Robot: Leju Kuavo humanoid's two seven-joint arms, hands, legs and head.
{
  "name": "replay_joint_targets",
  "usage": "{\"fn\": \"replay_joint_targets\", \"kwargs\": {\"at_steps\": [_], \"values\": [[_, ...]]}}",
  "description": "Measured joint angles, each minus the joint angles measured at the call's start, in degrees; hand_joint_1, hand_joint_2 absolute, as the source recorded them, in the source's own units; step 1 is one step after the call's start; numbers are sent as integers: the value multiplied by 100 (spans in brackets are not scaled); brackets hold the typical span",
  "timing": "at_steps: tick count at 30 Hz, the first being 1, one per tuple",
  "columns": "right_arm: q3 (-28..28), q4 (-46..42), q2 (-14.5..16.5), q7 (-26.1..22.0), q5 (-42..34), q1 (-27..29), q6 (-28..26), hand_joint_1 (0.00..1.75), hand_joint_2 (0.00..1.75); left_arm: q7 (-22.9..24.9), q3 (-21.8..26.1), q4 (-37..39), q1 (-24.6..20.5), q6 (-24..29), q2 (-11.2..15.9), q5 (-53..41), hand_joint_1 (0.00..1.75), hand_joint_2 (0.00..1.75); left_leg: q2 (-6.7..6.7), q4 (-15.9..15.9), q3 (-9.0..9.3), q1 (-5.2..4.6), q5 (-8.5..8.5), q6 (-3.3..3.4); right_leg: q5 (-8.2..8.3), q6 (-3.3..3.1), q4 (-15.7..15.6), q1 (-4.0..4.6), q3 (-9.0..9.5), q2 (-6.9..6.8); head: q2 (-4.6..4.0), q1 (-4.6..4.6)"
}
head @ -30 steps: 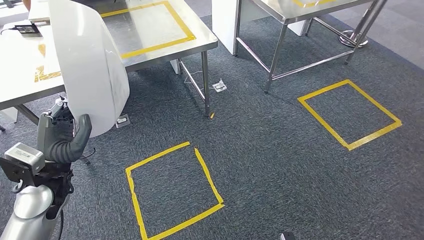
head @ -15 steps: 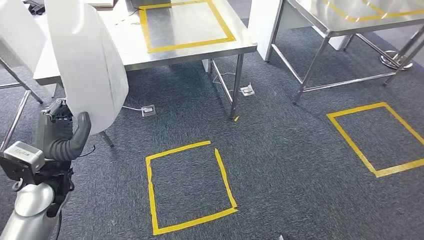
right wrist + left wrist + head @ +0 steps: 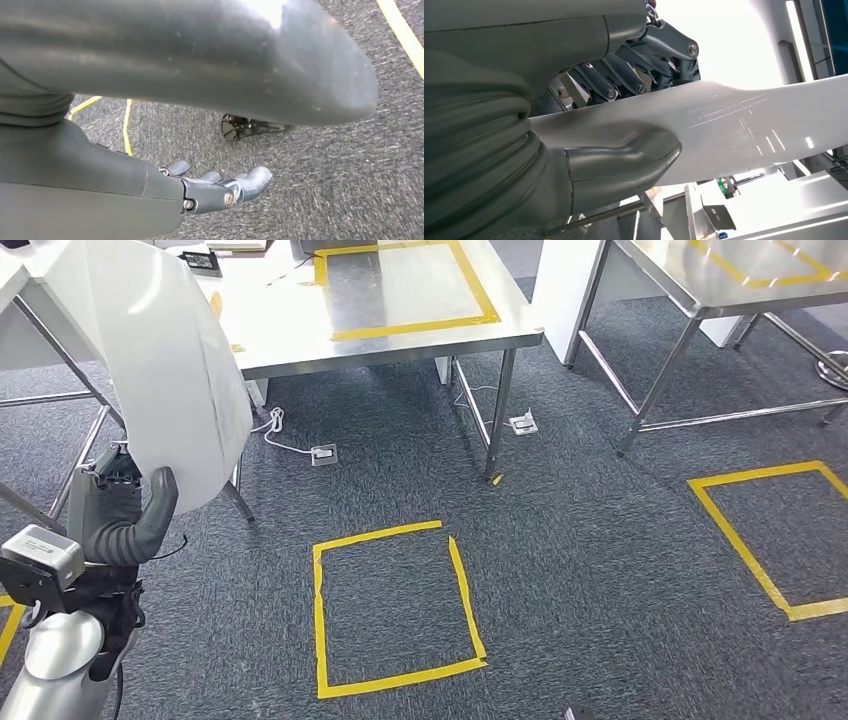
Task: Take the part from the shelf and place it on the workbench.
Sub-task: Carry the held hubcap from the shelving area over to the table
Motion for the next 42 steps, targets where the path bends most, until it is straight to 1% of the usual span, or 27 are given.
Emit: {"fn": "replay_joint_targets", "kwargs": {"at_steps": [2, 5, 6, 9, 11, 13, 14, 15, 16, 18, 19, 21, 24, 25, 26, 28, 29, 30, 31, 32, 33, 34, 35, 36, 39, 40, 42], "values": [[-20, 0, 2, 27, -17, -8, -22, 0, 0, 27, -1, -2, -14, 0, -3, 9, 175, 175, 36, -346, 174, -9, 43, 70, -12, 45, 28, 33, -23, -12, 0, 13], [-35, 0, 5, 55, -33, -9, -34, 0, 0, 69, -5, -4, -22, 3, -20, 5, 175, 175, 8, -364, 164, -23, 60, 147, 22, -8, 3, 60, -31, -18, 0, 31], [-42, 0, 11, 54, -37, -14, -34, 0, 0, 75, -7, -5, -28, 7, -25, -1, 175, 175, 3, -357, 156, -38, 50, 179, 38, 22, -27, 51, -19, -27, 0, 33], [-56, -1, 26, 48, -52, -35, -33, 0, 0, 79, -8, -22, -48, 19, -46, -15, 175, 175, -13, -383, 163, -33, 47, 301, -2, 209, -20, 16, -22, -13, 0, 33], [-63, -2, 26, 44, -63, -37, -32, 0, 0, 81, -10, -33, -83, 22, -74, -20, 175, 175, -21, -410, 181, -10, 63, 357, -224, 259, 388, -1, -220, 93, 0, 47], [-72, -2, 27, 41, -70, -23, -24, 0, 0, 84, -12, -29, -108, 25, -99, -21, 175, 175, -39, -410, 178, -14, 56, 384, -542, 280, 1128, -7, -601, 161, 0, 61], [-77, -2, 27, 38, -72, -13, -17, 0, 0, 87, -14, -27, -109, 25, -111, -25, 175, 175, -55, -409, 179, -17, 50, 386, -619, 285, 1414, -9, -764, 168, 0, 62], [-84, -2, 28, 34, -73, -3, -9, 0, 0, 91, -16, -25, -108, 25, -124, -29, 175, 175, -75, -407, 184, -17, 43, 383, -593, 285, 1519, -13, -842, 170, 0, 64], [-92, -2, 28, 28, -73, 3, -2, 0, 0, 95, -19, -24, -107, 25, -137, -36, 175, 175, -96, -405, 195, -16, 35, 373, -461, 278, 1395, -19, -806, 171, 0, 64], [-107, -2, 27, 13, -73, 5, 4, 0, 0, 101, -22, -30, -108, 25, -160, -49, 175, 175, -130, -397, 229, -13, 6, 330, -74, 251, 666, -31, -479, 179, 0, 67], [-111, -2, 27, 3, -73, 3, 4, 0, 0, 102, -24, -33, -111, 25, -168, -54, 175, 175, -144, -391, 241, -20, -15, 298, 45, 235, 323, -24, -314, 186, 0, 66], [-114, -2, 28, -14, -72, 2, 9, 0, 0, 106, -24, -36, -115, 25, -178, -58, 175, 175, -160, -390, 254, -33, -51, 224, 78, 190, 11, -3, -166, 194, 0, 64], [-116, -2, 32, -31, -72, 3, 17, 0, 0, 110, -30, -55, -113, 25, -186, -65, 175, 175, -151, -384, 276, -19, -91, 105, 46, 74, -30, 5, -101, 182, 0, 58], [-116, -2, 33, -33, -72, 3, 18, 0, 0, 110, -34, -64, -118, 25, -189, -67, 175, 175, -135, -279, 236, -12, -140, 73, 37, 29, -51, -4, -52, 178, 0, 46], [-117, -2, 35, -35, -72, 3, 18, 0, 0, 109, -36, -72, -123, 25, -188, -69, 175, 175, -118, -59, 130, -7, -229, 48, 23, -11, -72, -16, 5, 173, 0, 35], [-120, -2, 35, -36, -72, 7, 18, 0, 0, 108, -40, -70, -116, 25, -186, -71, 175, 175, -97, 669, -291, -2, -475, 16, -45, -57, -77, -15, 94, 170, 0, 19], [-121, -2, 35, -35, -72, 10, 19, 0, 0, 108, -42, -68, -101, 25, -186, -72, 175, 175, -96, 1004, -525, 0, -534, 7, -88, -65, -77, -13, 140, 169, 0, 21], [-121, -2, 35, -34, -72, 16, 19, 0, 0, 109, -43, -66, -86, 25, -185, -72, 175, 175, -95, 1184, -692, 0, -492, 5, -138, -64, -77, -11, 194, 170, 0, 20], [-121, -2, 35, -34, -72, 22, 19, 0, 0, 109, -45, -64, -78, 25, -185, -73, 175, 175, -93, 1145, -752, 0, -333, 10, -192, -59, -77, -11, 260, 170, 0, 20], [-121, -2, 36, -33, -72, 26, 19, 0, 0, 109, -46, -64, -77, 25, -185, -74, 175, 175, -86, 885, -695, -1, -77, 24, -250, -48, -77, -12, 337, 171, 0, 20], [-121, -2, 36, -34, -72, 29, 19, 0, 0, 108, -46, -64, -80, 25, -185, -79, 175, 175, -66, 491, -570, -2, 202, 47, -315, -30, -79, -12, 404, 170, 0, 20], [-122, -1, 37, -36, -73, 25, 19, 0, 0, 106, -47, -63, -85, 25, -185, -85, 175, 175, -42, 139, -425, -21, 381, 72, -379, 0, -79, -4, 457, 170, 0, 21], [-122, 0, 37, -37, -73, 17, 19, 0, 0, 105, -48, -63, -91, 25, -185, -92, 175, 175, -21, -140, -301, -36, 456, 112, -432, 35, -82, 4, 487, 168, 0, 21], [-123, 1, 37, -39, -74, 11, 19, 0, 0, 104, -50, -63, -93, 24, -185, -101, 175, 175, -10, -300, -226, -51, 442, 150, -469, 71, -98, 13, 503, 161, 0, 27], [-123, 2, 36, -42, -75, 5, 19, 0, 0, 99, -55, -73, -100, 20, -188, -116, 175, 175, -52, -414, -110, -48, 296, 274, -442, 166, -37, 20, 558, 143, 0, 62], [-123, 2, 36, -44, -74, 2, 21, 0, 0, 96, -57, -78, -107, 18, -190, -120, 175, 175, -64, -436, -51, -36, 264, 313, -411, 195, 131, 17, 497, 149, 0, 74], [-122, 2, 37, -46, -73, -6, 30, 0, 0, 90, -61, -85, -122, 15, -193, -124, 175, 175, -76, -474, 75, -19, 190, 369, -470, 247, 774, 3, 92, 165, 0, 92]]}}
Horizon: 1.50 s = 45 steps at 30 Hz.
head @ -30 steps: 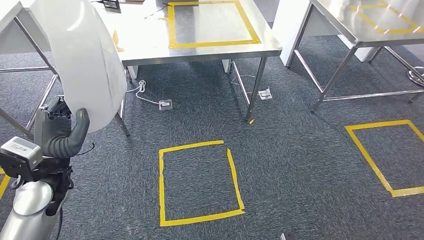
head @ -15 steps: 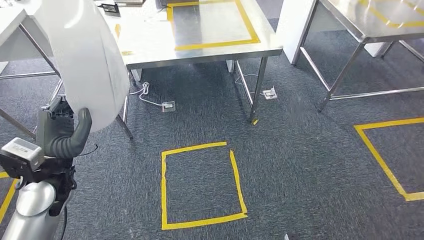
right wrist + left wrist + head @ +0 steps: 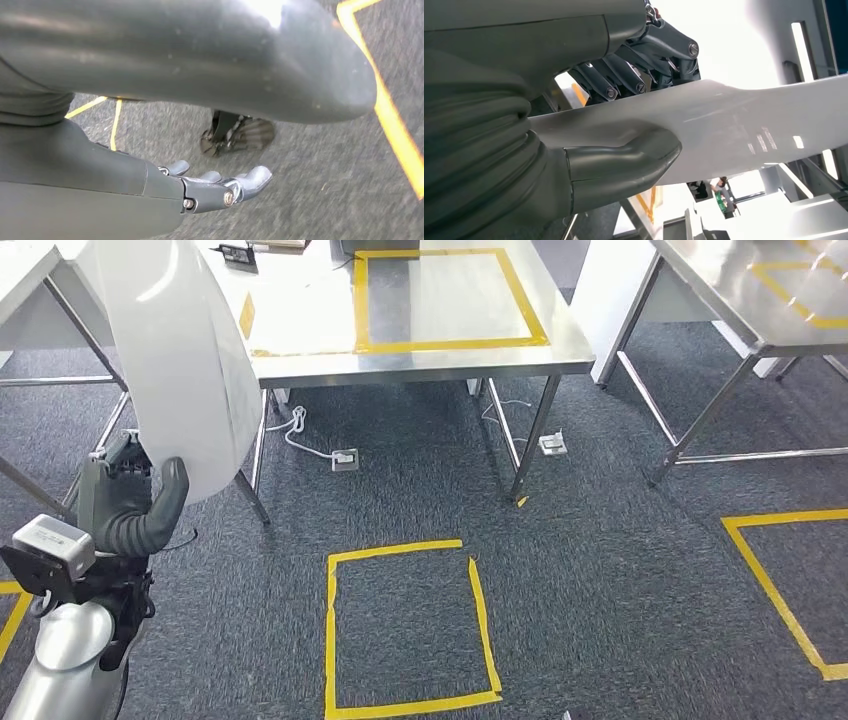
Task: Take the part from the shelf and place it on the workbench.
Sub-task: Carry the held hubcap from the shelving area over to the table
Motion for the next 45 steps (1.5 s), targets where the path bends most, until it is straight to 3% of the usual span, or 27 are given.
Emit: {"fn": "replay_joint_targets", "kwargs": {"at_steps": [2, 4, 5, 8, 9, 10, 13, 15, 17, 18, 19, 20, 21, 23, 24, 25, 27, 29, 31, 33, 34, 35, 36, 38, 40, 43, 45], "values": [[1, 0, 1, 1, 1, 3, 6, 0, 0, -2, -7, 3, -5, -1, -1, -1, 175, 175, -15, -9, 104, -1, -93, 22, -287, 35, 668, -4, -542, 13, 0, 10], [0, 1, -1, 3, 1, 22, 5, 0, 0, -1, -16, 5, 2, -1, -1, -2, 175, 175, -45, -9, 242, -2, -208, 13, -468, 37, 778, -5, -840, 17, 0, 16], [-1, 1, -1, 4, 1, 32, 3, 0, 0, -1, -19, 6, 3, -1, -1, -2, 175, 175, -57, -9, 329, -2, -272, 0, -364, 27, 567, -5, -860, 18, 0, 19], [-1, 5, -2, 4, 1, 51, 1, 0, 0, -1, -21, 12, 0, -2, -2, -1, 175, 175, -75, 3, 540, -13, -472, -63, 586, -49, -517, 16, -692, 20, 0, 21], [-1, 7, -2, 4, 1, 52, 1, 0, 0, 3, -23, 15, 0, -2, -3, -1, 175, 175, -81, -4, 570, -21, -531, -94, 807, -79, -727, 31, -648, 24, 0, 18], [0, 9, -2, 4, 1, 53, 1, 0, 0, 6, -26, 17, 0, -2, -5, -2, 175, 175, -92, 9, 607, -30, -560, -130, 905, -112, -825, 36, -627, 29, 0, 15], [-1, 9, 2, 5, 1, 40, 5, 0, 0, 6, -29, 7, -14, -3, -6, -3, 175, 175, -80, 272, 562, -33, -499, -221, 858, -223, -864, 16, -488, 37, 0, 3], [-3, 9, 2, 4, 1, 32, 6, 0, 0, 3, -29, 7, -27, -3, -4, -6, 175, 175, -42, 859, 213, -24, -528, -263, 776, -295, -870, 7, -358, 41, 0, -3], [-5, 8, -1, 5, 1, 32, 6, 0, 0, 6, -32, 18, -30, -4, -3, -8, 175, 175, -27, 1461, -242, -17, -827, -307, 661, -325, -870, 8, -233, 44, 0, -6], [-7, 8, -2, 6, 1, 34, 5, 0, 0, 10, -34, 26, -28, -5, -3, -9, 175, 175, -23, 1607, -417, -12, -1013, -323, 599, -323, -870, 7, -161, 47, 0, -7], [-7, 8, -1, 7, 1, 36, 5, 0, 0, 14, -36, 35, -28, -7, -3, -10, 175, 175, -17, 1606, -523, -7, -1127, -329, 531, -316, -869, 4, -78, 52, 0, -5], [-8, 9, 0, 7, 1, 38, 5, 0, 0, 16, -37, 43, -28, -10, -3, -12, 175, 175, -9, 1446, -551, -3, -1108, -329, 460, -305, -869, 0, 16, 56, 0, -7], [-8, 9, 2, 8, 1, 39, 5, 0, 0, 20, -37, 49, -30, -13, -3, -14, 175, 175, 1, 1154, -513, 1, -924, -328, 385, -289, -868, -7, 115, 60, 0, -7], [-8, 9, 4, 10, 1, 37, 1, 0, 0, 26, -40, 66, -41, -19, -1, -20, 175, 175, 43, 464, -391, 7, -248, -301, 232, -240, -853, -7, 264, 66, 0, -13], [-8, 10, 4, 12, -1, 31, -4, 0, 0, 33, -44, 77, -49, -23, 0, -24, 175, 175, 59, 245, -343, 3, 5, -266, 155, -204, -849, 1, 306, 66, 0, -15], [-8, 10, 3, 13, -6, 28, -8, 0, 0, 44, -49, 89, -57, -27, 1, -29, 175, 175, 67, 132, -316, -1, 150, -223, 101, -166, -843, 12, 350, 65, 0, -17], [-8, 10, 2, 14, -21, 18, -14, 0, 0, 67, -59, 112, -97, -34, 2, -44, 175, 175, 45, 112, -244, 3, 138, -127, 83, -93, -788, 29, 393, 59, 0, -13], [-8, 9, 3, 14, -37, 12, -12, 0, 0, 81, -63, 143, -170, -44, 5, -55, 175, 175, 24, 95, -143, 22, 95, -47, 191, -42, -430, 22, 230, 59, 0, -7], [-8, 9, 10, 15, -47, 7, -9, 0, 0, 88, -63, 192, -249, -64, 10, -60, 175, 175, 14, 88, -49, 23, 10, 8, 134, -1, 260, 11, -235, 59, 0, -4], [-8, 9, 15, 17, -49, 16, -6, 0, 0, 89, -64, 252, -290, -84, 12, -63, 175, 175, -3, 87, 56, 11, -106, 29, -242, 22, 796, 12, -734, 59, 0, -2], [-8, 10, 16, 17, -49, 25, -6, 0, 0, 90, -64, 279, -294, -90, 12, -65, 175, 175, -12, 87, 129, 4, -171, 30, -415, 21, 850, 14, -886, 59, 0, -1], [-8, 10, 16, 17, -49, 35, -8, 0, 0, 90, -65, 305, -298, -95, 12, -65, 175, 175, -19, 87, 215, -4, -241, 27, -466, 8, 735, 18, -953, 59, 0, -1], [-8, 11, 16, 17, -50, 43, -9, 0, 0, 91, -66, 329, -304, -97, 12, -65, 175, 175, -23, 87, 307, -12, -313, 20, -352, -18, 472, 27, -947, 59, 0, -1], [-8, 11, 16, 17, -51, 60, -11, 0, 0, 90, -66, 371, -327, -98, 11, -65, 175, 175, -24, 91, 475, -32, -460, -1, 306, -110, -266, 74, -835, 67, 0, -2], [-8, 11, 17, 20, -51, 75, -10, 0, 0, 92, -68, 409, -352, -102, 10, -67, 175, 175, -43, 85, 593, -50, -596, -52, 774, -181, -699, 118, -723, 93, 0, -4], [-8, 11, 25, 18, -51, 77, -11, 0, 0, 94, -69, 436, -387, -105, 11, -69, 175, 175, -66, 218, 703, -63, -588, -159, 806, -263, -817, 97, -508, 111, 0, -4], [-9, 11, 30, 15, -51, 65, -11, 0, 0, 91, -68, 446, -424, -104, 13, -70, 175, 175, -50, 651, 507, -63, -559, -210, 774, -334, -858, 63, -331, 106, 0, -20]]}}
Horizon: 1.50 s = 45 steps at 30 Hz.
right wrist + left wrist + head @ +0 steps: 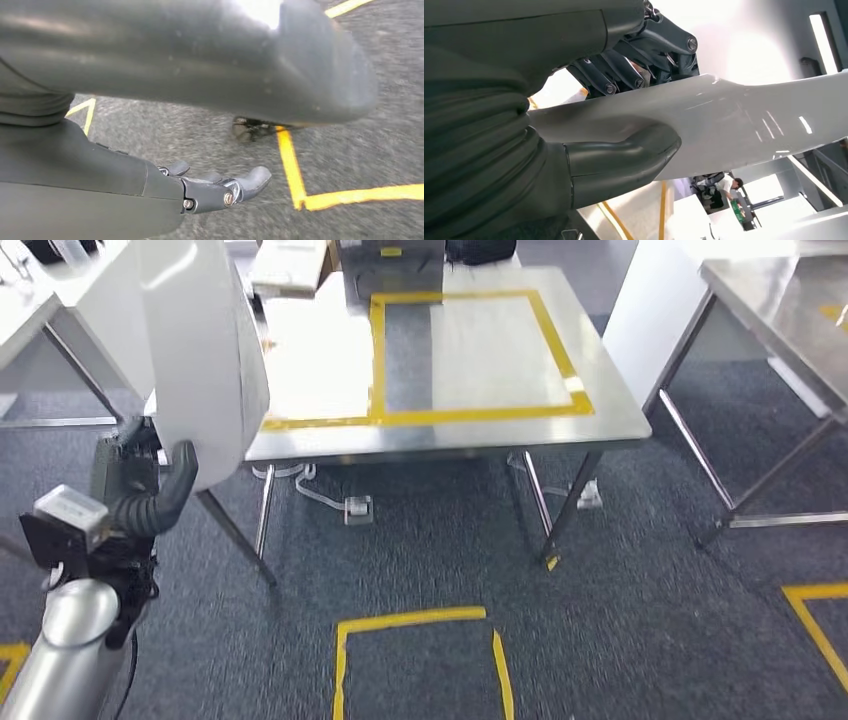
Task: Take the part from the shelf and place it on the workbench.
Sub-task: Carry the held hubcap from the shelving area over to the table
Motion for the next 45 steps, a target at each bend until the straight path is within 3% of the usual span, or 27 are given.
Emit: {"fn": "replay_joint_targets", "kwargs": {"at_steps": [1, 3, 5, 6, 7, 9, 10, 11, 12, 14, 16, 18, 20, 21, 22, 24, 26, 29, 30, 32, 34, 35, 36, 37, 39, 41, 45], "values": [[-1, 0, 1, 0, 0, -7, 0, 0, 0, 0, 1, 9, -11, 1, 2, 0, 175, 175, 10, 314, -209, 9, -54, -21, -42, -19, -7, -7, 64, -2, 0, -9], [-3, 0, 1, 1, 0, -17, 0, 0, 0, 0, -1, 30, -20, 1, 5, 0, 175, 175, 20, 855, -681, 26, -393, -60, -155, -33, -9, -14, 173, 1, 0, -14], [-3, 0, 4, 3, 0, -7, 0, 0, 0, 0, -2, 53, -16, 0, 7, 0, 175, 175, 31, 915, -963, 35, -715, -92, -298, -21, -9, -23, 333, 8, 0, -14], [-3, 0, 7, 3, 0, 0, 0, 0, 0, 0, -2, 62, -16, 1, 7, 0, 175, 175, 38, 730, -1000, 36, -671, -99, -377, -11, -9, -28, 431, 11, 0, -15], [-3, 0, 9, 3, 0, 5, 0, 0, 0, 0, -2, 70, -15, 1, 8, -1, 175, 175, 46, 428, -989, 38, -424, -103, -459, 3, -10, -34, 527, 13, 0, -16], [-3, 5, 12, 2, 0, 2, 0, 0, 0, 0, -3, 97, -14, 1, 19, -1, 175, 175, 78, -243, -968, 40, 369, -65, -619, 52, 16, -23, 672, 23, 0, -25], [-3, 8, 12, 3, 0, -5, -1, 0, 0, 4, -3, 107, -12, 1, 25, -1, 175, 175, 92, -446, -952, 35, 664, -30, -697, 88, 15, -13, 706, 27, 0, -26], [-3, 11, 12, 4, 0, -11, -1, 0, 0, 4, -3, 114, -12, 0, 30, -1, 175, 175, 100, -546, -943, 37, 816, 13, -737, 127, 47, 2, 734, 31, 0, -26], [-3, 11, 12, 6, 0, -18, -1, 0, 0, 4, -3, 115, -18, -1, 31, -3, 175, 175, 100, -539, -904, 41, 810, 62, -744, 159, 84, 12, 736, 35, 0, -22], [-2, 11, 9, 9, 2, -30, 0, 0, 0, 1, -1, 118, -38, 0, 32, -28, 175, 175, 82, -552, -808, 67, 762, 130, -657, 212, 391, 13, 622, 18, 0, -14], [-1, 11, 10, 24, 15, -45, -1, 0, 0, -1, 8, 148, -85, 1, 40, -103, 175, 175, 78, -559, -705, 80, 677, 185, -677, 261, 1004, -4, 226, -4, 0, -10], [1, 11, 15, 60, 36, -48, -5, 0, 0, -2, 32, 235, -168, -19, 51, -199, 175, 175, 71, -560, -606, 81, 575, 208, -1008, 305, 1614, -16, -272, -16, 0, -7], [1, 11, 16, 94, 52, -44, -9, 0, 0, 0, 66, 407, -311, -92, 83, -270, 175, 175, 56, -559, -477, 81, 462, 202, -1298, 326, 1742, -23, -573, -20, 0, -3], [1, 11, 16, 103, 60, -42, -9, 0, 0, 2, 87, 523, -415, -147, 107, -289, 175, 175, 51, -559, -400, 82, 402, 192, -1253, 325, 1564, -23, -603, -21, 0, -1], [1, 11, 15, 104, 64, -40, -7, 0, 0, 4, 112, 644, -529, -198, 135, -300, 175, 175, 48, -559, -323, 82, 343, 177, -1070, 314, 1274, -23, -572, -23, 0, 1], [1, 12, 13, 108, 75, -36, 3, 0, 0, 6, 174, 898, -794, -284, 196, -304, 175, 175, 45, -553, -202, 71, 220, 127, -426, 269, 553, -14, -439, -47, 0, 1], [4, 13, 12, 131, 96, -38, 26, 0, 0, -3, 234, 1118, -1034, -377, 280, -304, 175, 175, 41, -541, -122, 49, 123, 57, -75, 201, 173, -3, -349, -68, 0, -3], [18, 13, 18, 185, 119, -62, 45, 0, 0, -40, 337, 1381, -1367, -568, 456, -286, 175, 175, 45, -457, 1, 39, 78, -50, -22, 61, 100, -19, -186, -47, 0, -12], [21, 12, 21, 197, 120, -75, 44, 0, 0, -48, 381, 1465, -1478, -615, 508, -275, 175, 175, 49, -310, -64, 41, 63, -73, -20, 21, 92, -24, -121, -42, 0, -21], [23, 11, 24, 210, 120, -97, 39, 0, 0, -57, 463, 1623, -1622, -664, 574, -265, 175, 175, 55, 282, -435, 51, -48, -96, -73, -29, 84, -29, -7, -34, 0, -32], [24, 11, 24, 215, 121, -108, 35, 0, 0, -63, 503, 1763, -1657, -692, 602, -270, 175, 175, 57, 871, -923, 49, -351, -97, -169, -49, 83, -24, 83, -25, 0, -36], [24, 11, 25, 214, 121, -107, 35, 0, 0, -66, 514, 1822, -1652, -704, 609, -275, 175, 175, 56, 968, -1081, 48, -484, -89, -221, -54, 83, -19, 137, -21, 0, -36], [25, 11, 28, 214, 123, -106, 35, 0, 0, -68, 526, 1870, -1649, -714, 617, -282, 175, 175, 56, 891, -1150, 46, -504, -71, -275, -56, 83, -12, 201, -17, 0, -38], [25, 11, 32, 214, 126, -106, 36, 0, 0, -73, 540, 1907, -1651, -718, 628, -287, 175, 175, 57, 654, -1136, 39, -367, -47, -330, -55, 83, -4, 272, -14, 0, -35], [26, 11, 42, 214, 131, -110, 38, 0, 0, -85, 570, 1966, -1659, -718, 654, -291, 175, 175, 57, -53, -996, 6, 231, 19, -447, -36, 91, 14, 386, -6, 0, -36], [27, 11, 46, 214, 134, -124, 37, 0, 0, -91, 589, 2020, -1662, -719, 669, -298, 175, 175, 52, -473, -888, -25, 584, 63, -557, 20, 105, 40, 464, 8, 0, -34], [27, 11, 42, 217, 137, -143, 10, 0, 0, -94, 608, 2073, -1683, -720, 668, -322, 175, 175, 52, -532, -701, 24, 685, 167, -620, 135, 370, 68, 492, 6, 0, -12]]}}
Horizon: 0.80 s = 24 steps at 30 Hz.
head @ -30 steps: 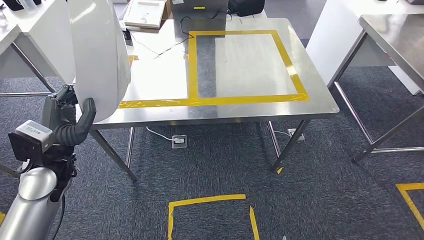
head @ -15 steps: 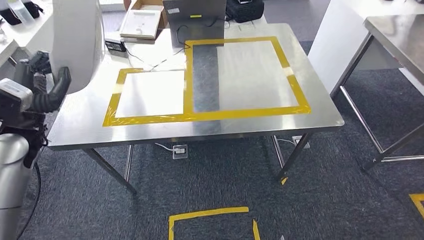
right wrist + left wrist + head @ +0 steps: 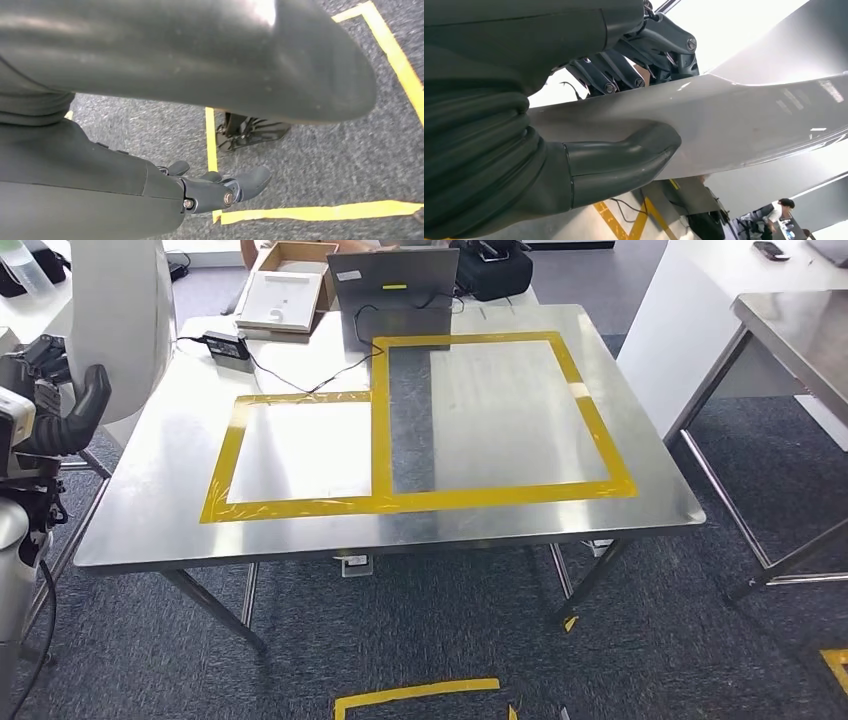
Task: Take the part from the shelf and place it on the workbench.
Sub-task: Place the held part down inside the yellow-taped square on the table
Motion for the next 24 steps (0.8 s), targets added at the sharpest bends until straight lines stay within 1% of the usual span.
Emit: {"fn": "replay_joint_targets", "kwargs": {"at_steps": [1, 2, 3, 4, 5, 6, 7, 9, 10, 11, 12, 13, 14, 15, 16, 17, 19, 20, 21, 22, 23, 24], "values": [[1, 0, -2, 3, 0, -10, -8, 0, 0, 3, 2, 9, -15, 0, -3, -7, 175, 175, 3, 2, 47, 10, -12, 26, -31, 30, 191, -7, -100, -8, 0, 8], [2, 0, -3, 10, 1, -21, -12, 0, 0, 8, 4, 20, -35, 0, -8, -20, 175, 175, 6, -1, 75, 9, -42, 45, -121, 67, 501, -20, -302, -17, 0, 15], [3, 0, -1, 20, 2, -31, -12, 0, 0, 13, 4, 33, -52, 0, -14, -31, 175, 175, 3, -1, 92, 7, -74, 56, -263, 102, 833, -34, -553, -22, 0, 21], [4, 0, -1, 34, 2, -34, -11, 0, 0, 21, 4, 48, -60, 0, -22, -43, 175, 175, -1, 0, 112, 5, -109, 60, -416, 126, 1099, -46, -783, -25, 0, 22], [4, 0, 0, 49, 3, -32, -12, 0, 0, 28, 4, 66, -62, 0, -30, -58, 175, 175, -6, 1, 142, 1, -150, 61, -529, 141, 1267, -52, -975, -27, 0, 22], [4, 0, 1, 59, 3, -27, -11, 0, 0, 33, 5, 81, -60, 0, -36, -66, 175, 175, -10, 3, 184, -4, -191, 59, -503, 136, 1216, -53, -1048, -27, 0, 23], [4, 0, 1, 67, 2, -22, -12, 0, 0, 36, 5, 95, -59, 0, -40, -77, 175, 175, -13, 5, 237, -11, -233, 55, -340, 114, 975, -48, -1019, -28, 0, 25], [4, 0, -1, 69, 2, -16, -13, 0, 0, 37, 7, 109, -61, 0, -46, -89, 175, 175, -12, 3, 356, -30, -324, 42, 210, 32, 236, -20, -799, -22, 0, 22], [4, 0, -3, 70, 2, -18, -14, 0, 0, 37, 7, 119, -70, 0, -53, -93, 175, 175, -16, -1, 408, -37, -365, 25, 344, -13, -41, 6, -709, -16, 0, 18], [5, 0, -4, 74, 4, -20, -13, 0, 0, 39, 8, 132, -80, 0, -60, -95, 175, 175, -20, -12, 449, -38, -399, -2, 418, -57, -202, 27, -641, -8, 0, 15], [5, 0, -4, 78, 4, -19, -13, 0, 0, 43, 8, 150, -88, 0, -69, -98, 175, 175, -26, 12, 474, -36, -404, -38, 452, -95, -256, 40, -608, 0, 0, 11], [6, 0, -3, 82, 5, -19, -13, 0, 0, 44, 9, 168, -99, 0, -77, -101, 175, 175, -35, 49, 498, -39, -396, -80, 429, -130, -282, 46, -571, 2, 0, 11], [7, 0, 1, 86, 5, -17, -14, 0, 0, 50, 13, 181, -104, 0, -79, -103, 175, 175, -33, 108, 499, -38, -402, -115, 500, -161, -319, 30, -507, -1, 0, 13], [7, 0, 4, 86, 7, -18, -15, 0, 0, 49, 16, 192, -114, 0, -81, -105, 175, 175, -28, 206, 477, -38, -422, -146, 541, -187, -350, 15, -454, -7, 0, 9], [6, 0, 7, 90, 9, -26, -17, 0, 0, 50, 19, 201, -136, 0, -81, -105, 175, 175, -23, 344, 413, -35, -505, -175, 535, -208, -367, 0, -410, -13, 0, 0], [5, 0, 10, 96, 13, -35, -18, 0, 0, 54, 22, 209, -155, 0, -81, -107, 175, 175, -15, 555, 294, -22, -633, -202, 533, -223, -382, -13, -380, -17, 0, -6], [5, 0, 10, 113, 17, -48, -19, 0, 0, 56, 23, 236, -163, 0, -87, -120, 175, 175, -10, 1126, -56, 10, -916, -248, 504, -238, -379, -25, -370, 2, 0, -18], [5, 0, 11, 119, 18, -46, -18, 0, 0, 56, 25, 255, -142, 0, -91, -131, 175, 175, -10, 1324, -209, 30, -974, -267, 484, -231, -373, -36, -364, 22, 0, -16], [5, 0, 12, 121, 18, -41, -16, 0, 0, 55, 25, 277, -117, -1, -95, -142, 175, 175, -9, 1366, -294, 47, -929, -285, 460, -215, -363, -51, -354, 50, 0, -18], [5, 0, 13, 121, 18, -37, -14, 0, 0, 53, 27, 298, -96, -2, -97, -150, 175, 175, -11, 1215, -282, 68, -766, -316, 433, -190, -346, -72, -338, 81, 0, -19], [5, 0, 14, 120, 18, -34, -12, 0, 0, 49, 32, 314, -85, -3, -97, -154, 175, 175, -30, 894, -182, 92, -516, -347, 400, -160, -323, -95, -317, 115, 0, -18], [4, 0, 13, 119, 17, -32, -11, 0, 0, 41, 41, 330, -78, -7, -95, -155, 175, 175, -88, 565, -68, 113, -329, -379, 365, -126, -300, -114, -301, 150, 0, -19]]}}
